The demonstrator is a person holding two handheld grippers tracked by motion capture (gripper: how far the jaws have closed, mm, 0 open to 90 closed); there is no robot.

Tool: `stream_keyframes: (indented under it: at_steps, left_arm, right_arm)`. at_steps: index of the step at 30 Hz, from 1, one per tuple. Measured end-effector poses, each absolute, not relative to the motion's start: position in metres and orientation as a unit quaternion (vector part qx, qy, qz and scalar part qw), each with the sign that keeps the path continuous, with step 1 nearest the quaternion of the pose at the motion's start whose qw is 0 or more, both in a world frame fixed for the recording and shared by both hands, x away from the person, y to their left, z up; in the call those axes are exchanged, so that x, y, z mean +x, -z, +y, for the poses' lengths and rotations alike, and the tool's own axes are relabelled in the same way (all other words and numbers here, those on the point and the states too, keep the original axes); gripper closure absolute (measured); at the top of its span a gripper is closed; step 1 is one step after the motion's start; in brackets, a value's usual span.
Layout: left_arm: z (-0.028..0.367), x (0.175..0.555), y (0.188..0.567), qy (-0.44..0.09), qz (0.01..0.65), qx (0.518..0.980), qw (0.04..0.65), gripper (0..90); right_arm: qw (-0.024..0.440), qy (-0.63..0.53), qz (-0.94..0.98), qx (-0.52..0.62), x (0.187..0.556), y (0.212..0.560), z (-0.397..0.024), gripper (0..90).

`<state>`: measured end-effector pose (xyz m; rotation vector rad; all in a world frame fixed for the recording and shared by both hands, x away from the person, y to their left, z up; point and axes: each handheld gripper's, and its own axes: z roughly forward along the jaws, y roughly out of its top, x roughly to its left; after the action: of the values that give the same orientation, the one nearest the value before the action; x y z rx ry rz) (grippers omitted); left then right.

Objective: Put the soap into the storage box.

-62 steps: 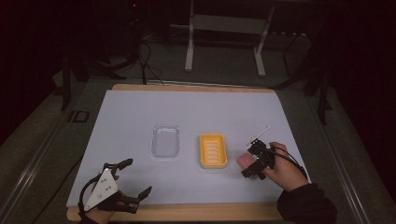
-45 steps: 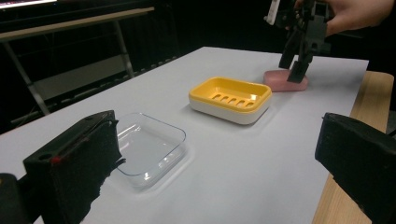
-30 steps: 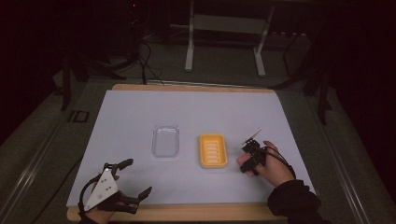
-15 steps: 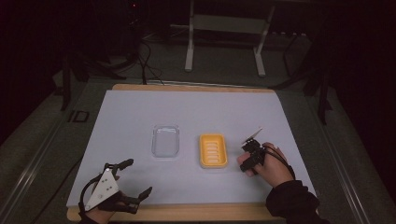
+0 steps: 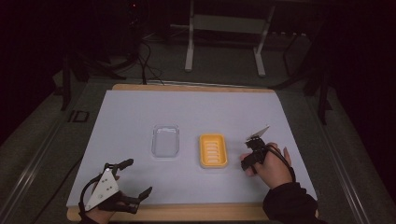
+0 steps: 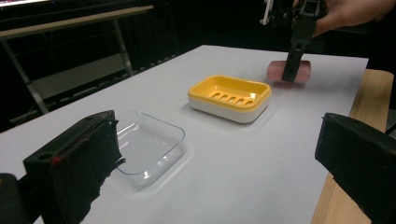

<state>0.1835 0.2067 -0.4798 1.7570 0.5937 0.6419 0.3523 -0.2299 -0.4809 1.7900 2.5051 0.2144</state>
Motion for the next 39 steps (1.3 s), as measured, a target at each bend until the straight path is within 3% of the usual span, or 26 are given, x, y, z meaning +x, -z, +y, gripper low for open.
stream_keyframes:
  at_steps: [20, 27, 39]
  left_arm:
    - [0.207, 0.184, 0.480, -0.273, 0.253, 0.743, 0.557, 0.6]
    - [0.207, 0.184, 0.480, -0.273, 0.254, 0.742, 0.557, 0.6]
    - [0.207, 0.184, 0.480, -0.274, 0.255, 0.742, 0.556, 0.6]
  right_arm:
    - [0.021, -0.099, 0.792, 0.602, 0.355, 0.425, -0.199, 37.7]
    - [0.042, -0.110, 0.790, 0.601, 0.361, 0.404, -0.174, 37.7]
    - [0.030, -0.160, 0.780, 0.604, 0.366, 0.402, -0.139, 37.6]
